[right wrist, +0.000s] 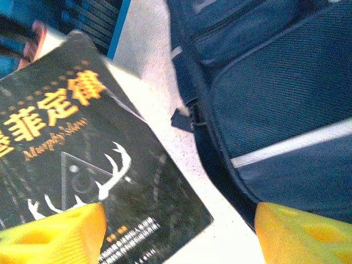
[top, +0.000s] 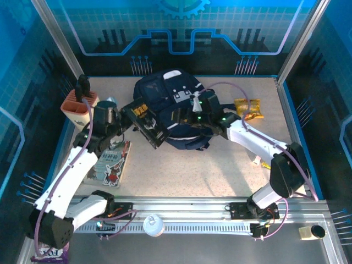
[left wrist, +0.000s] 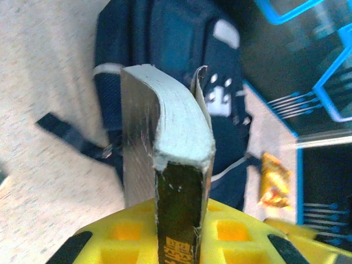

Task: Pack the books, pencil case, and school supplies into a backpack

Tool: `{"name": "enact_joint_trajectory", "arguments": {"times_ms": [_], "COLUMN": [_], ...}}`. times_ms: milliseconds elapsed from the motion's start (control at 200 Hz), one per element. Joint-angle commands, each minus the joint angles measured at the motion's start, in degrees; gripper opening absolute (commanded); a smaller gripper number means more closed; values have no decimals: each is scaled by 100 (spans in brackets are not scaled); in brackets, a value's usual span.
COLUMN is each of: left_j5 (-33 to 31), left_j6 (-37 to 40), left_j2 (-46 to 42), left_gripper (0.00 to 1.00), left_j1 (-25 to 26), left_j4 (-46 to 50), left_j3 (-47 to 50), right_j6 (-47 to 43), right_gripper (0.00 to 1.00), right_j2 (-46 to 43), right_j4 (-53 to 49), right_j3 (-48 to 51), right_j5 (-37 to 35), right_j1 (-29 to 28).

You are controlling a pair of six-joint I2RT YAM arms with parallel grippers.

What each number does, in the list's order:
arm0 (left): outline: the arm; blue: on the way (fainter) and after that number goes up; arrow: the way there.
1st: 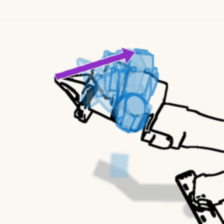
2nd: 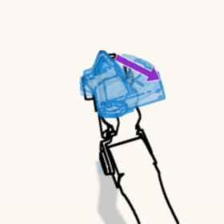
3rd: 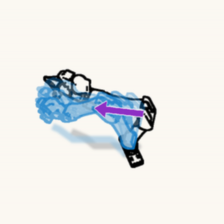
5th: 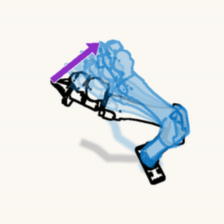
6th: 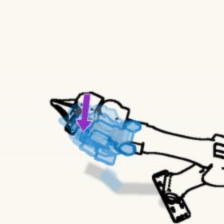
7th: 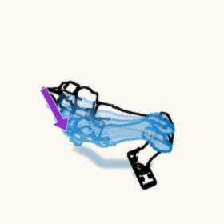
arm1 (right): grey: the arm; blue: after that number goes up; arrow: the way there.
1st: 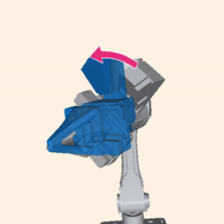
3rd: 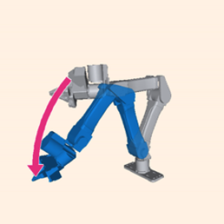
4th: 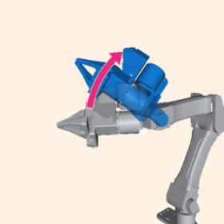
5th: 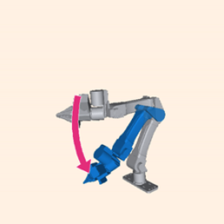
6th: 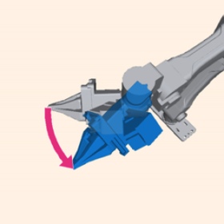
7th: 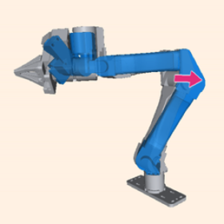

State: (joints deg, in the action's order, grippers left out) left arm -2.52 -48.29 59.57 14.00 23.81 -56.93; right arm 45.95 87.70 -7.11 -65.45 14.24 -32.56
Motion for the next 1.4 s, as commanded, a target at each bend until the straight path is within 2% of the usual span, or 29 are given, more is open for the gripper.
{"name": "enact_joint_trajectory", "arguments": {"times_ms": [0, 140, 360, 570, 970, 1130, 1396], "left_j5": [242, 366, 261, 81, 77, 123, 124], "left_j6": [-445, -1087, -1754, -2071, -2393, -2495, -2482], "left_j2": [294, 791, 1478, 1919, 2155, 2082, 1902], "left_gripper": [0, 0, 0, 0, 0, 0, 0], "left_j1": [-29, 6, 197, 344, 411, 418, 411], "left_j4": [-1214, -2071, -2979, -3368, -3720, -3712, -3449], "left_j3": [-435, -691, -894, -1064, -1049, -938, -768], "right_j6": [920, 1970, 3283, 4315, 5067, 5209, 5244], "right_gripper": [78, 87, 100, 100, 100, 92, 65], "right_j2": [-362, -594, -555, -312, 280, 677, 871], "right_j4": [977, 2099, 3625, 4750, 5152, 5536, 5833], "right_j3": [617, 1289, 1806, 1937, 1637, 1259, 1201], "right_j5": [472, 977, 1248, 1180, 815, 791, 756], "right_j1": [382, 827, 953, 877, 623, 645, 792]}}
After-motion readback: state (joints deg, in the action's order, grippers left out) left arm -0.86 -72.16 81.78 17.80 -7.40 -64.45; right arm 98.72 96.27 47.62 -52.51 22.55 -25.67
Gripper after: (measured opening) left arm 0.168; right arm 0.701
